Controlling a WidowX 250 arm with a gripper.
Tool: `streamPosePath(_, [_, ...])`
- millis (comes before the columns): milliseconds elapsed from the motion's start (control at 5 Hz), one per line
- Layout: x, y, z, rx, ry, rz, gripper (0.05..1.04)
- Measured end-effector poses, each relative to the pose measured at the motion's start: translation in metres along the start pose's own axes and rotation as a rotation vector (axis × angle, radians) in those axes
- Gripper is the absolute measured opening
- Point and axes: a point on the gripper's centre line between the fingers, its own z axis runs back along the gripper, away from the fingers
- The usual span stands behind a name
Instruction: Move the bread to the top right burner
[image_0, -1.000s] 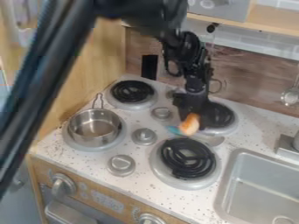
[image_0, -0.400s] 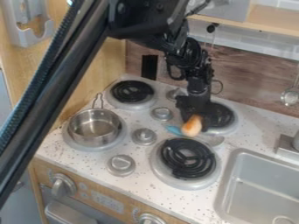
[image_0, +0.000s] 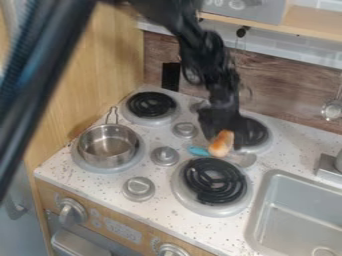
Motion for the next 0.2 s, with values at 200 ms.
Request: streamPosePath(200, [-0.0102,0.0149,0.0356,0.01,0.054,0.019,0.998])
